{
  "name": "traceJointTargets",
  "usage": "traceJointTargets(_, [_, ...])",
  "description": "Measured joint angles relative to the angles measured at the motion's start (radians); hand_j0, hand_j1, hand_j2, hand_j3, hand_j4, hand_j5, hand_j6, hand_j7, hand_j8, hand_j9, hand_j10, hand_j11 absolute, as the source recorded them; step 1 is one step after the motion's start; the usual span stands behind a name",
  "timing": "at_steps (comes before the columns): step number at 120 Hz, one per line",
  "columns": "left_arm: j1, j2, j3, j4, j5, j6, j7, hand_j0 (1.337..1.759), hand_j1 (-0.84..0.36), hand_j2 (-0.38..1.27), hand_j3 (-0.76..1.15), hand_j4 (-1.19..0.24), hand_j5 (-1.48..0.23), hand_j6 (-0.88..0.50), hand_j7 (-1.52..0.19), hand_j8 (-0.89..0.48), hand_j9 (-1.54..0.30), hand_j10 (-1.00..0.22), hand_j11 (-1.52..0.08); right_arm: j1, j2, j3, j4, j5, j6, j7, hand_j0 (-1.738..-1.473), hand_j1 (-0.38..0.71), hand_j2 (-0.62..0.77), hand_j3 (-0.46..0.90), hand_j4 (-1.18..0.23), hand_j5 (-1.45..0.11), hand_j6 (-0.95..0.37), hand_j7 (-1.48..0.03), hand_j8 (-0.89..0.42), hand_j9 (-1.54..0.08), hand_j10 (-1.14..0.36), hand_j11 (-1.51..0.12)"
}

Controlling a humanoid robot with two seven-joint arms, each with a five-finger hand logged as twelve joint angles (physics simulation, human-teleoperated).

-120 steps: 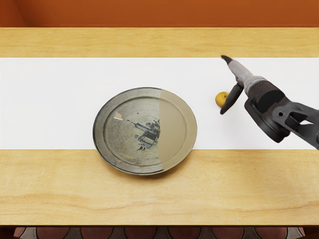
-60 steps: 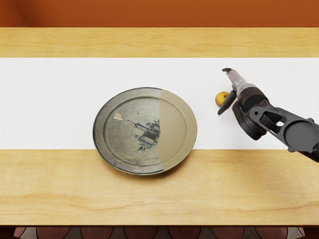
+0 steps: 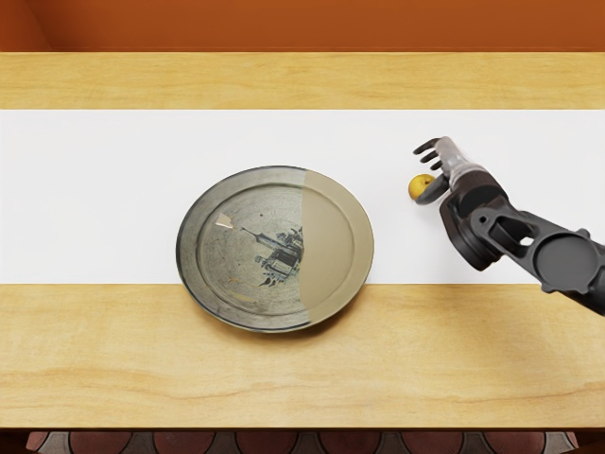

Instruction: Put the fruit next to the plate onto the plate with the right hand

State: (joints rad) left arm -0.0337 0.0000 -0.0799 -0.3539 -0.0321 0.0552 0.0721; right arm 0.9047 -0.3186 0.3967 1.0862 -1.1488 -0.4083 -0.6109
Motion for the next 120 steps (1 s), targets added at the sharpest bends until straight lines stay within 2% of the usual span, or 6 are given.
traceJointTargets(68, [0.0,0.0,0.0,0.0,0.0,0.0,0.0,1.658,0.33,0.0,0.0,-0.02,-0.02,-0.02,-0.02,-0.02,-0.02,-0.02,-0.02,-0.024,0.02,0.0,-0.02,0.01,-0.023,0.0,-1.658,0.17,-0.08,0.0,-0.44,-0.56,-0.44,-0.56,-0.43,-0.56,-0.44,-0.56])
traceJointTargets(85, [0.0,0.0,0.0,0.0,0.0,0.0,0.0,1.658,0.33,0.0,0.0,-0.02,-0.02,-0.02,-0.02,-0.02,-0.02,-0.02,-0.02,-0.024,0.025,0.001,-0.028,0.007,-0.022,0.0,-1.658,0.21,-0.09,0.0,-0.48,-0.6,-0.48,-0.61,-0.41,-0.61,-0.48,-0.61])
traceJointTargets(108, [0.0,0.0,0.0,0.0,0.0,0.0,0.0,1.658,0.33,0.0,0.0,-0.02,-0.02,-0.02,-0.02,-0.02,-0.02,-0.02,-0.02,-0.023,0.026,0.001,-0.03,0.03,-0.02,-0.001,-1.652,0.27,-0.04,0.0,-0.58,-0.67,-0.42,-0.71,-0.33,-0.71,-0.57,-0.71])
traceJointTargets(120, [0.0,0.0,0.0,0.0,0.0,0.0,0.0,1.658,0.33,0.0,0.0,-0.02,-0.02,-0.02,-0.02,-0.02,-0.02,-0.02,-0.02,-0.022,0.026,0.001,-0.03,0.044,-0.021,-0.001,-1.648,0.27,-0.05,0.0,-0.63,-0.7,-0.4,-0.76,-0.33,-0.75,-0.55,-0.75])
